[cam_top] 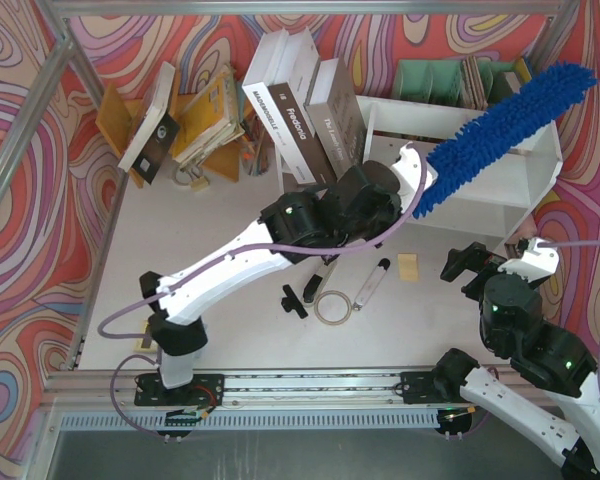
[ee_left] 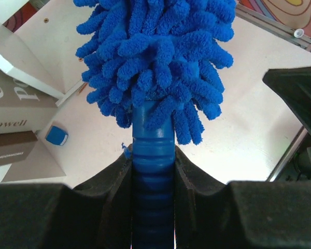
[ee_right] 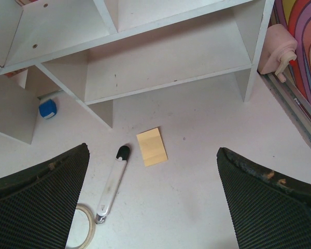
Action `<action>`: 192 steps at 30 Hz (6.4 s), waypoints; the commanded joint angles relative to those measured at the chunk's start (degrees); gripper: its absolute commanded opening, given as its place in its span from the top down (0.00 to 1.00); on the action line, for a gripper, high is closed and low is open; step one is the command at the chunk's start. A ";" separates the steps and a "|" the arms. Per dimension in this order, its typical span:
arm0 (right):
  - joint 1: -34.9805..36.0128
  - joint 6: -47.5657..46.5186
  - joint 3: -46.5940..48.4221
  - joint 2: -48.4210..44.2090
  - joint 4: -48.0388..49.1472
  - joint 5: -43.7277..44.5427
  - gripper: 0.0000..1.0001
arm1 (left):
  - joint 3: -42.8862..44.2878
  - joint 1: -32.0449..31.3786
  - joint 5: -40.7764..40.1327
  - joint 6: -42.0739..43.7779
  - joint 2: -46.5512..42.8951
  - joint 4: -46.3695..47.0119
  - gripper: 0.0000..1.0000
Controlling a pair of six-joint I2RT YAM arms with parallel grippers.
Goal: Dust the bookshelf with a duster
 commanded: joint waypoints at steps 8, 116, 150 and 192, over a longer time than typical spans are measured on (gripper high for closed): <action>-0.08 0.48 -0.12 -0.73 -0.42 1.20 0.01 | 10.57 3.08 4.90 0.24 8.68 -2.42 1.00; -0.08 -0.15 -0.21 0.24 0.04 1.72 0.01 | -40.04 -8.41 -27.22 -20.89 -31.09 9.38 1.00; -0.08 0.16 -0.21 -0.70 -0.31 1.72 0.01 | -25.81 -25.85 -38.04 -65.94 -13.47 -21.53 1.00; -0.06 0.36 -0.43 -3.72 0.05 0.85 0.01 | -27.84 -25.75 -31.83 -73.43 -9.18 -28.32 1.00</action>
